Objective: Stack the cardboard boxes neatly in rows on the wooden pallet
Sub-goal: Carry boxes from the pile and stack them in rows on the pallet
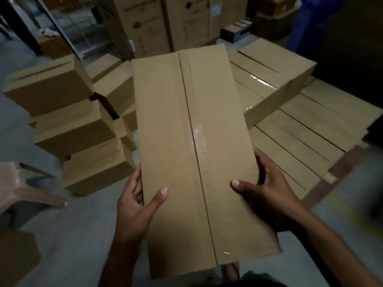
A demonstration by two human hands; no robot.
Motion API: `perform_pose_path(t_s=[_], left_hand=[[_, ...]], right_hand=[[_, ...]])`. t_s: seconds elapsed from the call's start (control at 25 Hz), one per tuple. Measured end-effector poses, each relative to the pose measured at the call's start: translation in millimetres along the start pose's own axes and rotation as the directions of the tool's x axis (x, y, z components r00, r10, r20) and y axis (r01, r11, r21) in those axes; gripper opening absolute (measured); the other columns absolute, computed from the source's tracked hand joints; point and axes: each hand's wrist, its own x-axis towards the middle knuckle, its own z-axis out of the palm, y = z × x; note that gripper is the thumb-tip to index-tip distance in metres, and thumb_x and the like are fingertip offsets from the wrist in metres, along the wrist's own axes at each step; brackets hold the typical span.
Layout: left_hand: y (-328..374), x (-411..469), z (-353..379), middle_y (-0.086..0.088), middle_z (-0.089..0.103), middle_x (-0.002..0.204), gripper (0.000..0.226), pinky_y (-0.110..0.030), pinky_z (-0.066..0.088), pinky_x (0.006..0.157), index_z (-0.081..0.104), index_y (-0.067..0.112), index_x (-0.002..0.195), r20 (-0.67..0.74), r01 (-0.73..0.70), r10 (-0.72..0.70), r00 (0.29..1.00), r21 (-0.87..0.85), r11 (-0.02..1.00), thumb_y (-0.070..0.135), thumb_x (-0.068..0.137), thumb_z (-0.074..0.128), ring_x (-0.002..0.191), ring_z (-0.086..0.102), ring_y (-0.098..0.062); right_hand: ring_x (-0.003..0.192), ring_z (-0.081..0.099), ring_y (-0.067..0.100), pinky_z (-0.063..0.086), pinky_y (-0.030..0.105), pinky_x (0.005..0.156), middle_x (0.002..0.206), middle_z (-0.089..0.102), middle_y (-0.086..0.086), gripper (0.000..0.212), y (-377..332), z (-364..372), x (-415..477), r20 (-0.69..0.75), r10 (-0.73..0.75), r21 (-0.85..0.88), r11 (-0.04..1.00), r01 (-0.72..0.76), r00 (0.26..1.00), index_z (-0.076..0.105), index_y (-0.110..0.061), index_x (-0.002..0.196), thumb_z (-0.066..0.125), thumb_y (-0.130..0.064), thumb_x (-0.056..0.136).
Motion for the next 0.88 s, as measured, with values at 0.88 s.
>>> perform_pose_path(t_s=[0.88], left_hand=[[67, -132, 491, 0.029, 0.061, 0.115, 0.065, -0.010, 0.055, 0.067, 0.043, 0.048, 0.137, 0.553, -0.048, 0.043, 0.832, -0.006, 0.999, 0.018, 0.089, 0.076, 0.098, 0.065, 0.015]], right_hand=[[0.117, 0.065, 0.008, 0.052, 0.032, 0.092, 0.129, 0.065, -0.019, 0.089, 55, -460, -223, -0.498, 0.060, 0.101, 0.995, -0.010, 0.865, 0.047, -0.051, 0.142, 0.090, -0.028, 0.067]])
